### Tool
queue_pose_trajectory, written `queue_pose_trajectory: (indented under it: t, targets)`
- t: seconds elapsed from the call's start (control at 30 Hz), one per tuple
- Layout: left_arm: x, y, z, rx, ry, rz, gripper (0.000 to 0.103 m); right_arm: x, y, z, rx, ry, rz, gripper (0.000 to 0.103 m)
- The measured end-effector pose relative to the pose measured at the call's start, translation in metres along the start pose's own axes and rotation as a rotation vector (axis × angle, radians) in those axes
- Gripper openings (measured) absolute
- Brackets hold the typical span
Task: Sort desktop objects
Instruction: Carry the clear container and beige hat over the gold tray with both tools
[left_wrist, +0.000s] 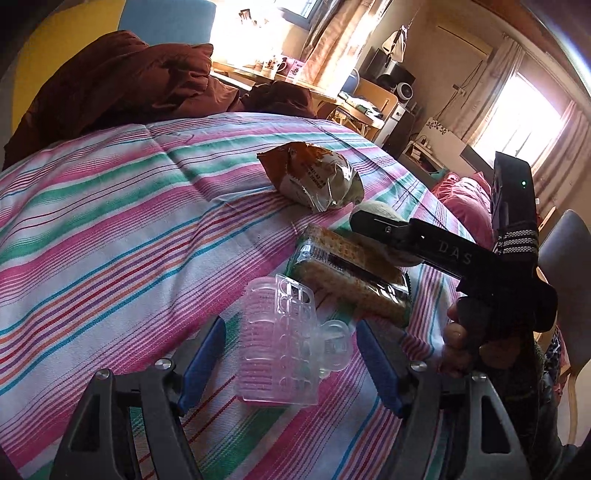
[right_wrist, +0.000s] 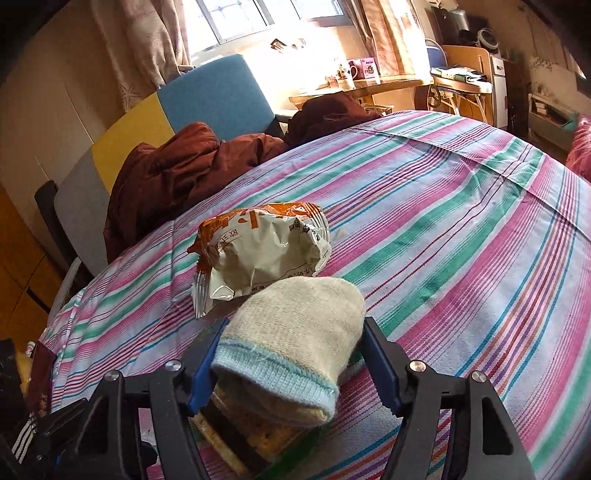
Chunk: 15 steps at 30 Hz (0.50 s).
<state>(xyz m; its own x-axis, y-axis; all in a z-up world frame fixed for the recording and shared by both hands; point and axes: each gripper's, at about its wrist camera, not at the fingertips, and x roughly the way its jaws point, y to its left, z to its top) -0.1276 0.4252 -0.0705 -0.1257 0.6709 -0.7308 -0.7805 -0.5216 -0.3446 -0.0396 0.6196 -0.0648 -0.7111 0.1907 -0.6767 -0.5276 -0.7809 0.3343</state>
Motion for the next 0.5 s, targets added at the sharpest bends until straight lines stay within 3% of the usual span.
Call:
queue_pose_trajectory:
  t: [0.23,0.3,0.37,0.5]
  targets:
    - [0.007,-0.021,-0.002,0.101,0.013,0.142,0.075,0.0,-0.007,-0.001,0.037,-0.006,0.043,0.072]
    - [0.006,-0.022,-0.003,0.101,0.008,0.166,0.066,0.0,-0.008,-0.001,0.046,-0.009,0.053,0.072]
    - [0.004,-0.018,-0.003,0.084,-0.002,0.174,0.06,0.0,-0.009,-0.001,0.049,-0.013,0.059,0.072]
    - [-0.004,-0.012,-0.004,0.058,-0.022,0.159,0.06,-0.001,-0.009,-0.002,0.051,-0.018,0.066,0.071]
